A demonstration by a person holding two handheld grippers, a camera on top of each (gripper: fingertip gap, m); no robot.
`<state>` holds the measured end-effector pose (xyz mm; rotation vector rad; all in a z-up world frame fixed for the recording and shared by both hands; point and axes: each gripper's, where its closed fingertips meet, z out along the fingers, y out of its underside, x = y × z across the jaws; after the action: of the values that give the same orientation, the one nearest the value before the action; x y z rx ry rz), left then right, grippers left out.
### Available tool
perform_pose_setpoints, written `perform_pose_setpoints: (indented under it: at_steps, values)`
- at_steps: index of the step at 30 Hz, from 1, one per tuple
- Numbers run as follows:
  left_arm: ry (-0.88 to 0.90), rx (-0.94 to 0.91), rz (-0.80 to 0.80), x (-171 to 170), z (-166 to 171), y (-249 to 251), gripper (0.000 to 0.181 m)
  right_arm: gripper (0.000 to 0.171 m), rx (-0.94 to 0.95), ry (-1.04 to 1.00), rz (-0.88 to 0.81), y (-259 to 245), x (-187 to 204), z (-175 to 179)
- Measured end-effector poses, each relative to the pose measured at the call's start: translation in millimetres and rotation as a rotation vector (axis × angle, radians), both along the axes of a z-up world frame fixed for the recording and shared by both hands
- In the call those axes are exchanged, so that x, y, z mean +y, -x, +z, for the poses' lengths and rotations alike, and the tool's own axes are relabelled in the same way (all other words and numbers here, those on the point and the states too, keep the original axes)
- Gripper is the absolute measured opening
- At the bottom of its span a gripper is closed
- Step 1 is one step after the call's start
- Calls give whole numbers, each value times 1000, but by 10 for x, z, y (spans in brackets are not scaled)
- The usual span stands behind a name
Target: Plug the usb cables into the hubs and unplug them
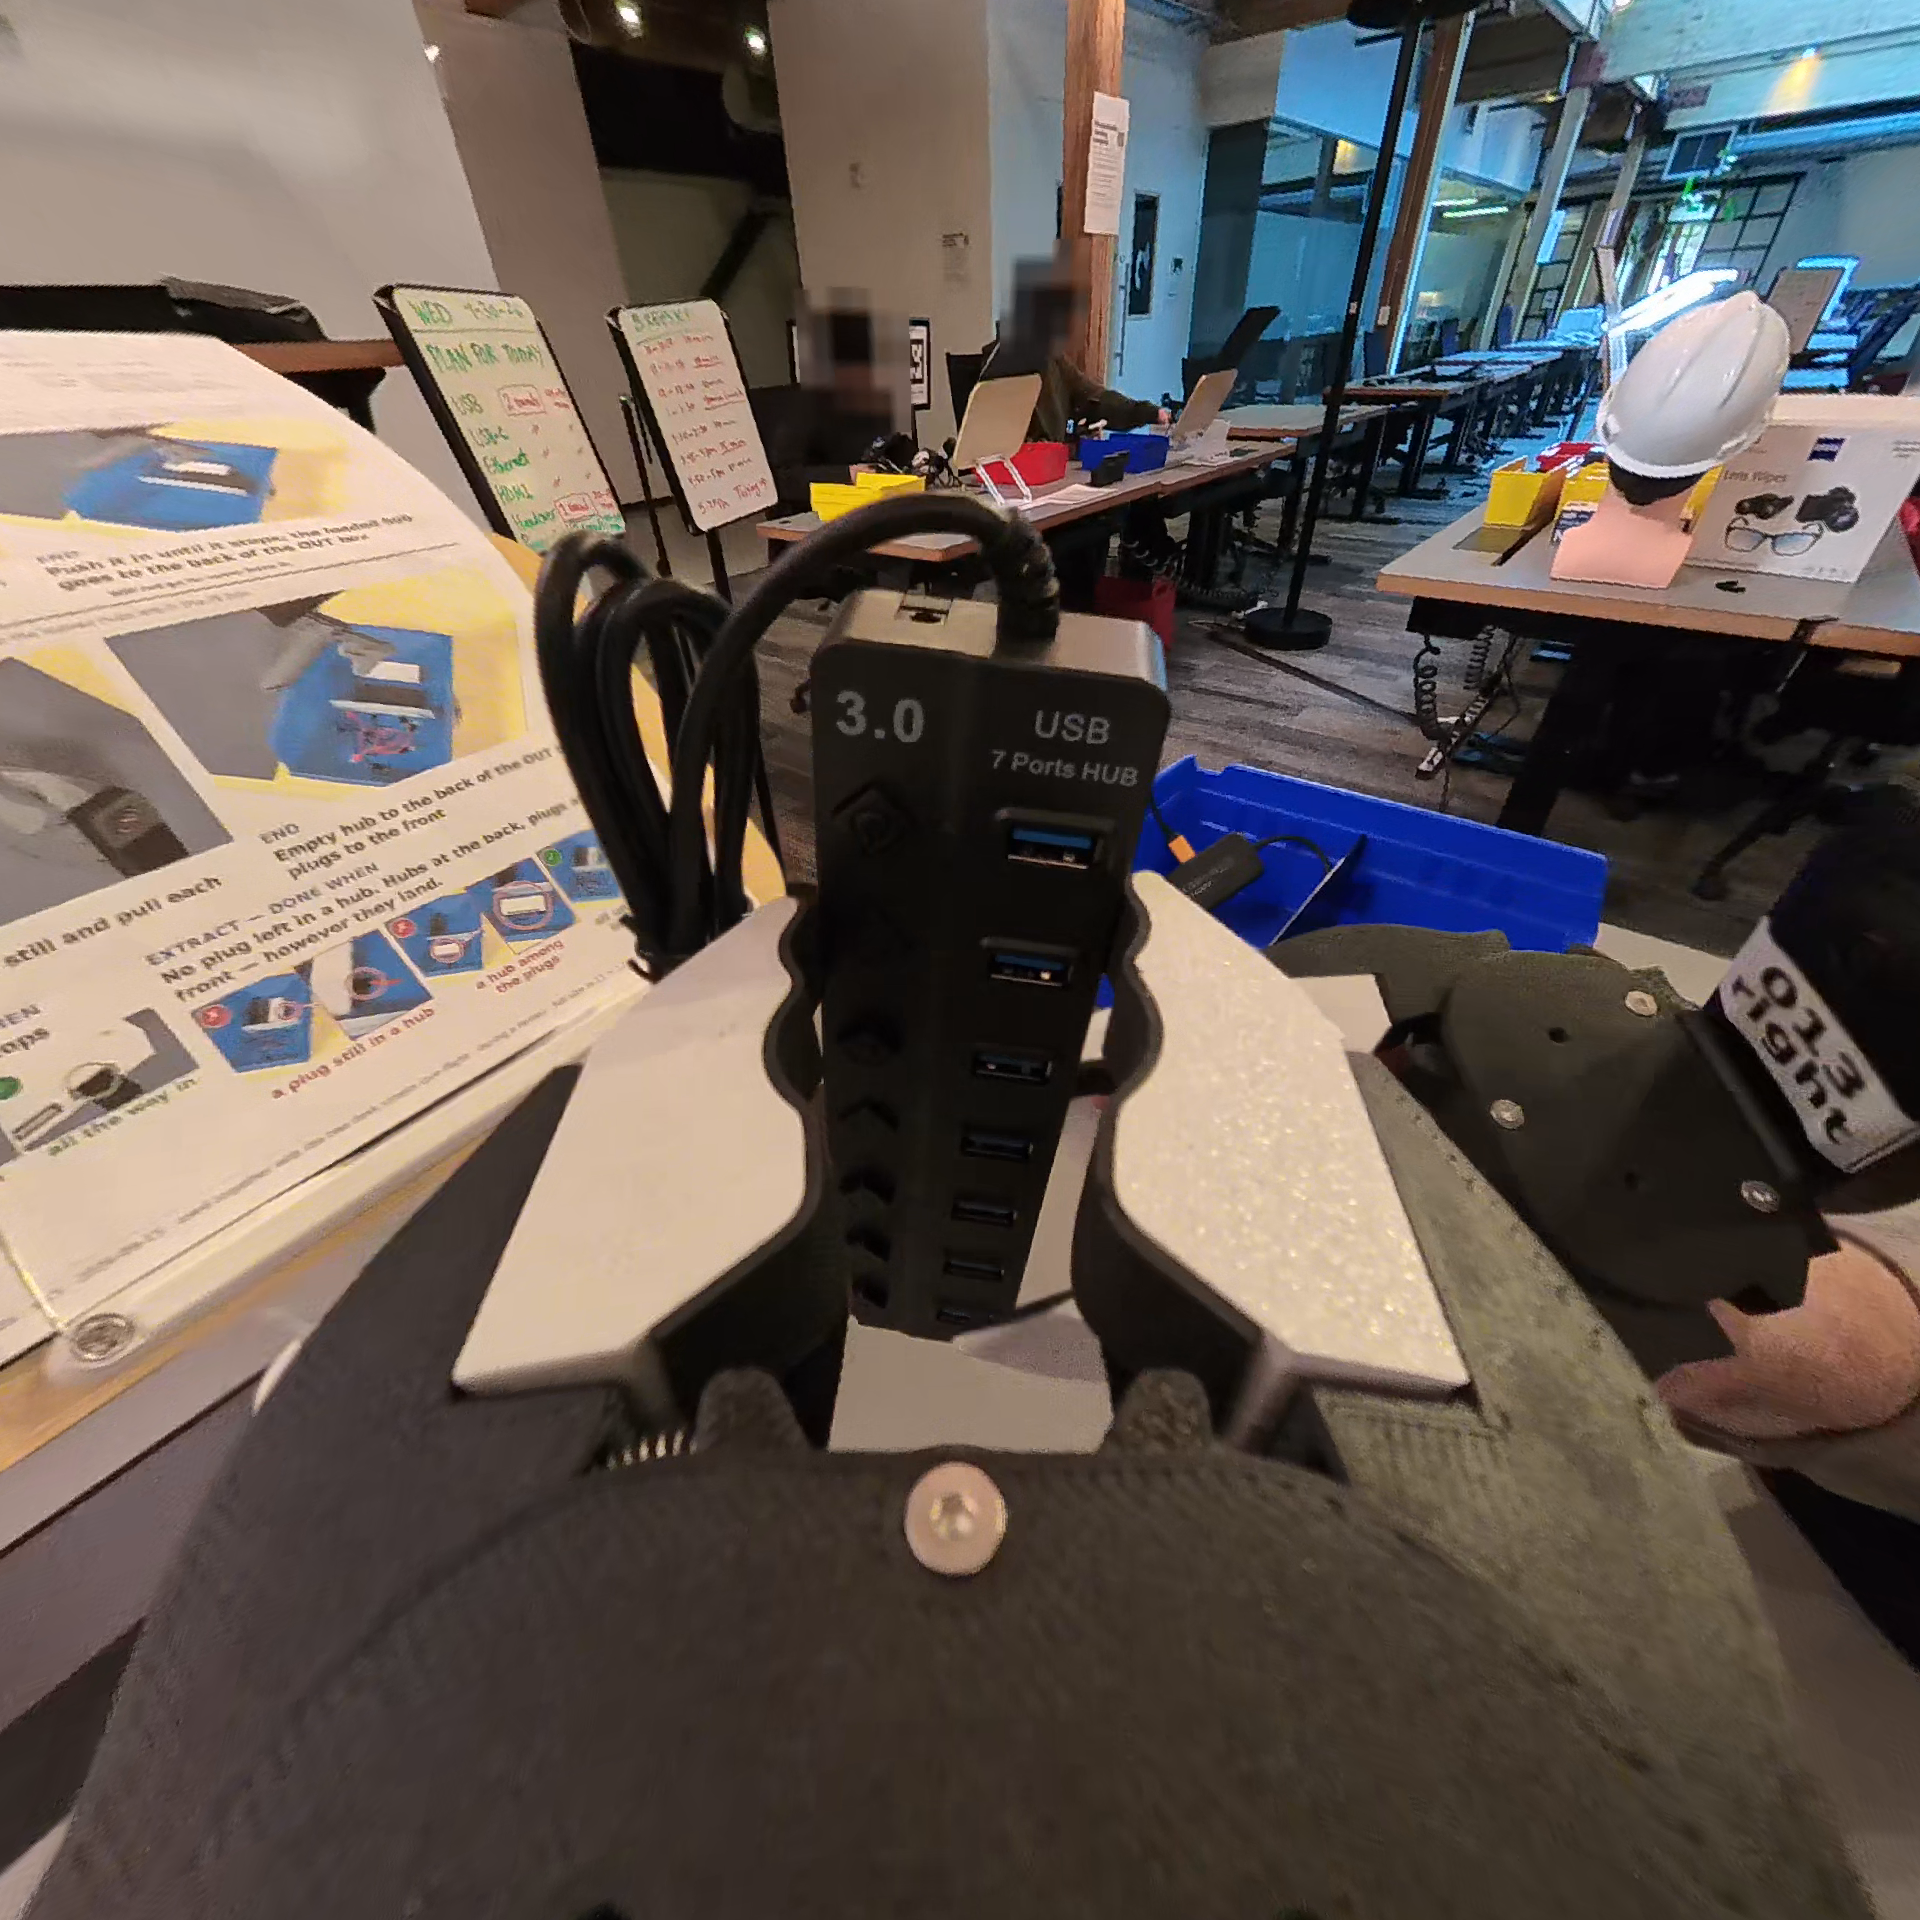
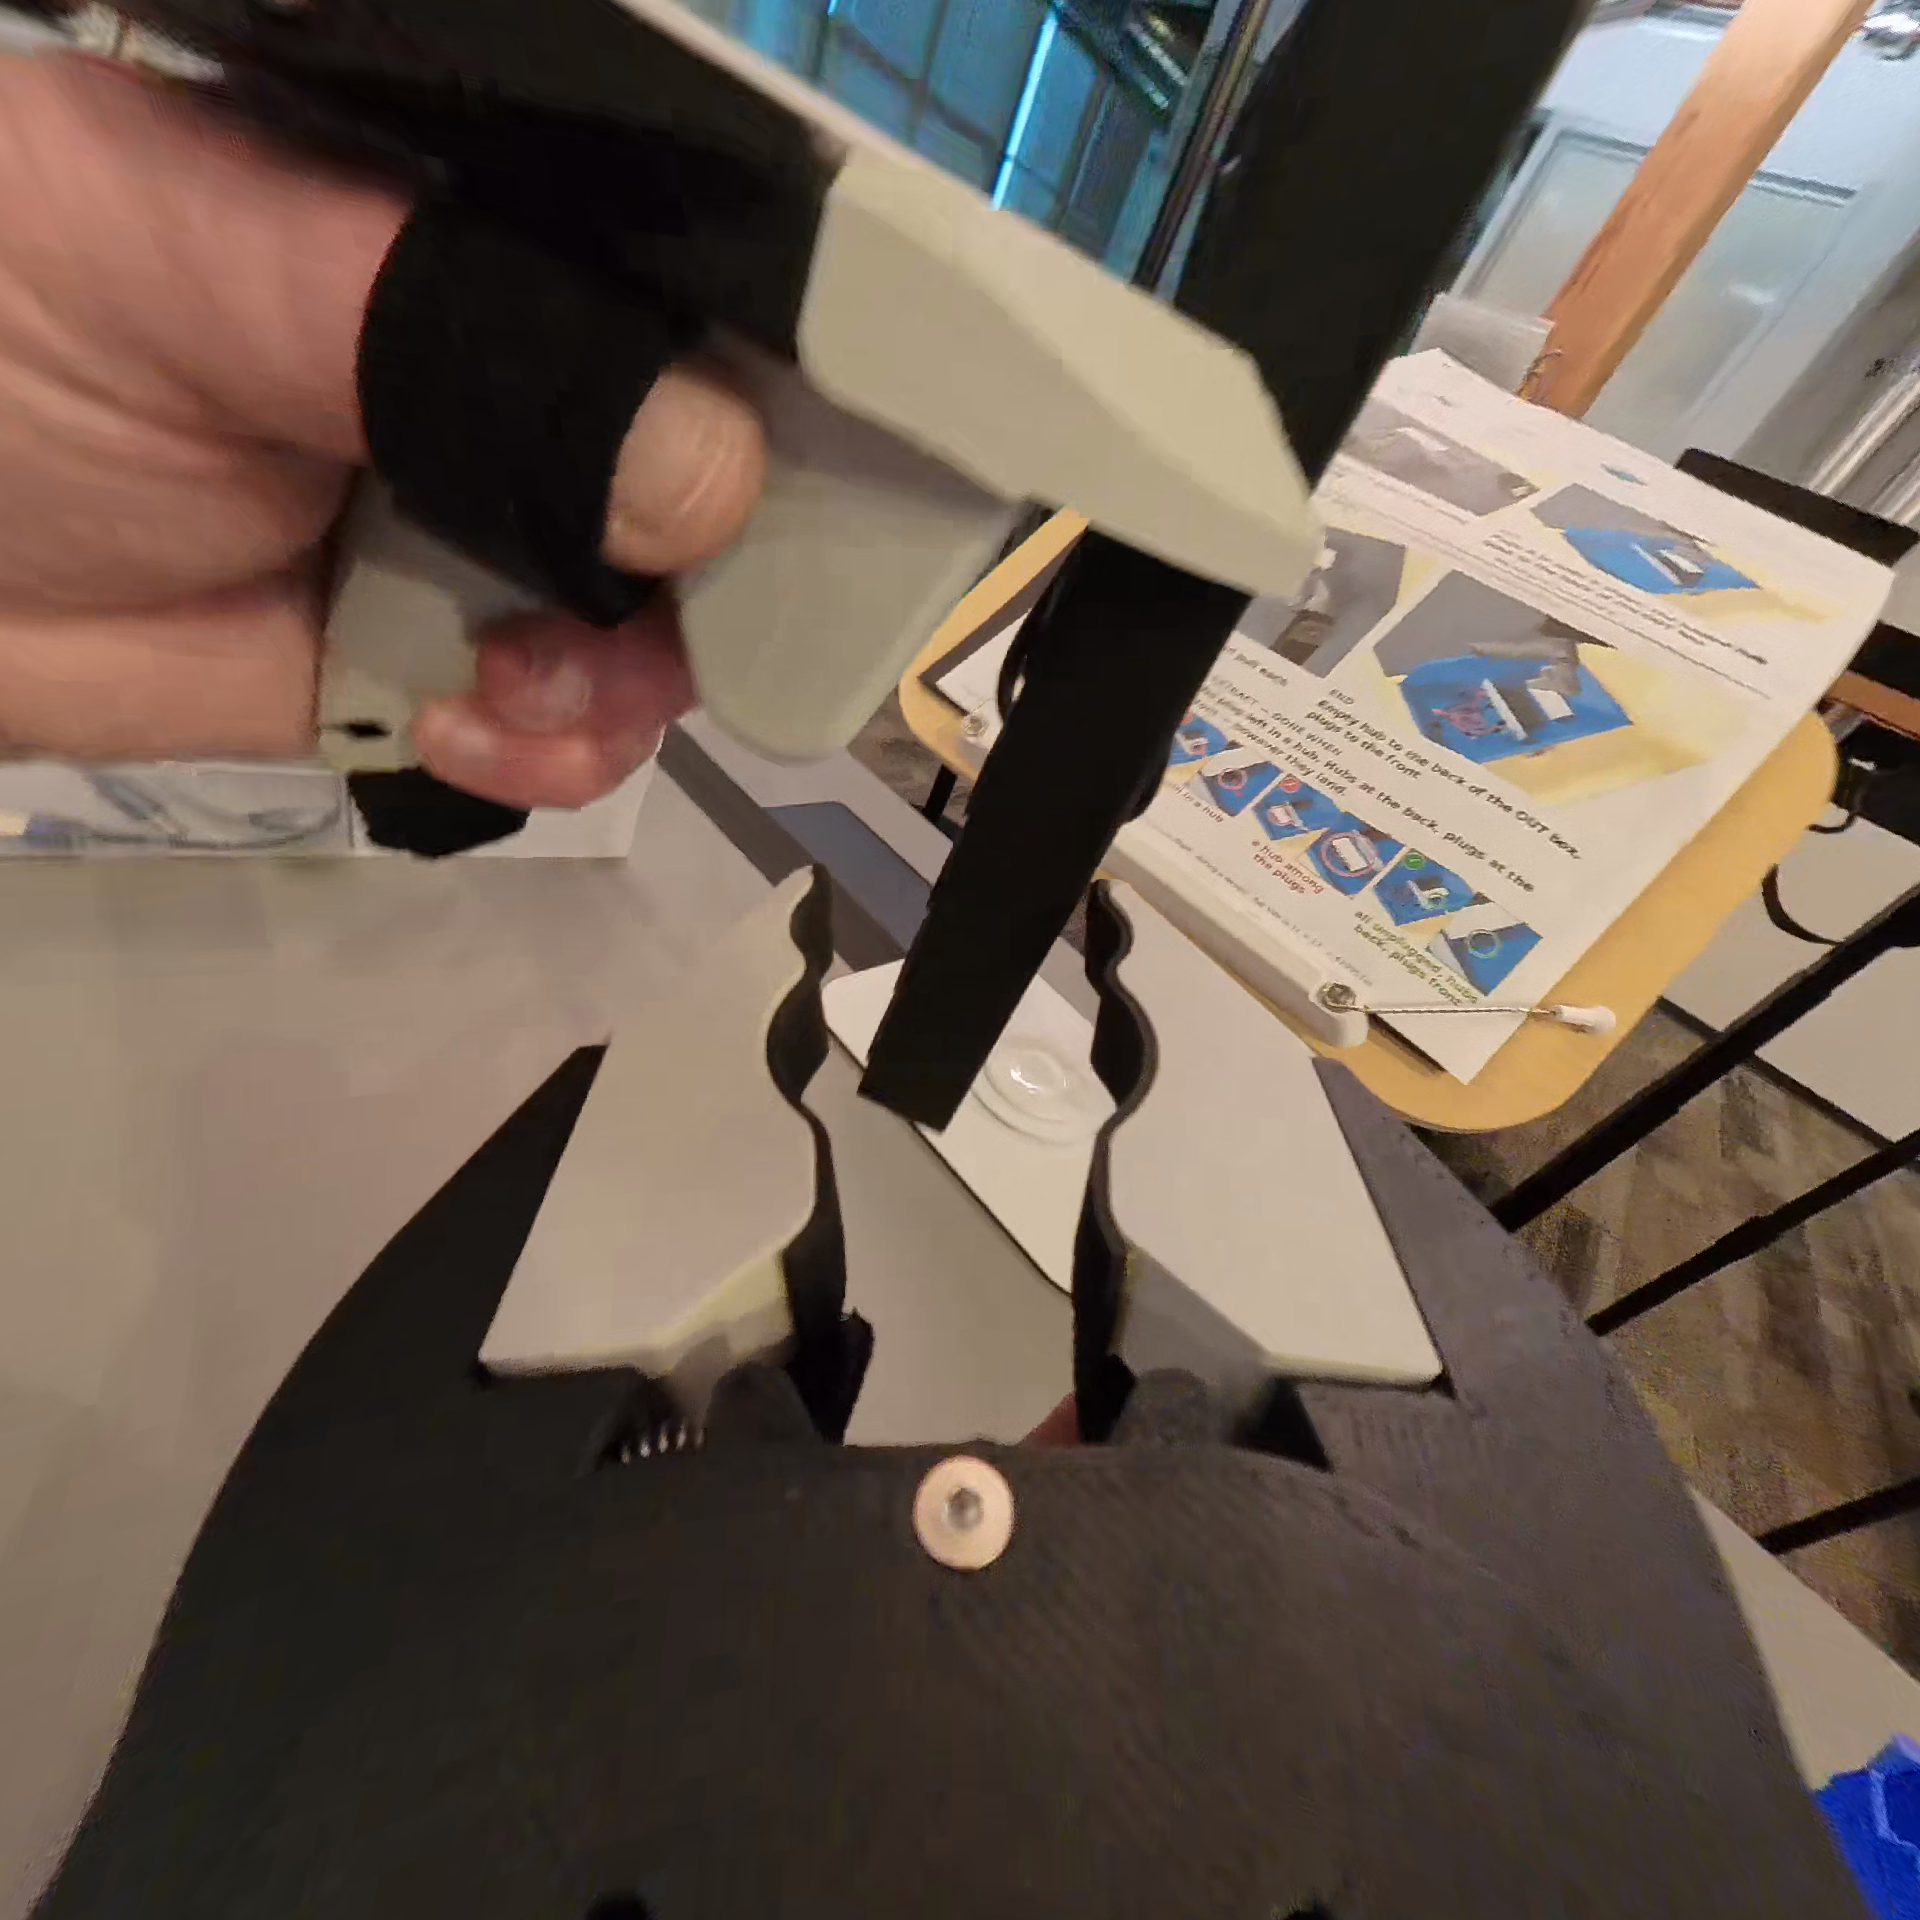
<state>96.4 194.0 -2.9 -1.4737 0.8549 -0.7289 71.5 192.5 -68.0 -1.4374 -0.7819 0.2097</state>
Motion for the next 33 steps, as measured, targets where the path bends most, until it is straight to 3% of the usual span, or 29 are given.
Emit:
perform_pose_setpoints:
  at_steps: [5, 8, 12, 22, 33]
  values:
    - [30, -36, -1, -92, -40, -151, 52, 48, 3, 30, -62, -108, 123, -89]
    - [27, -33, -3, -162, -57, -231, 53, 30, 6, 17, -106, -182, 172, -108]
    - [24, -27, -30, -180, -37, -239, 52, 23, 27, 19, -103, -283, 191, -54]
    - [-106, 109, -114, -165, -15, 33, 58, 22, 157, 221, 252, -114, -19, -94]
    - [-43, 184, -358, -333, -323, -95, 71, 22, 114, 346, 593, 156, -453, -251]
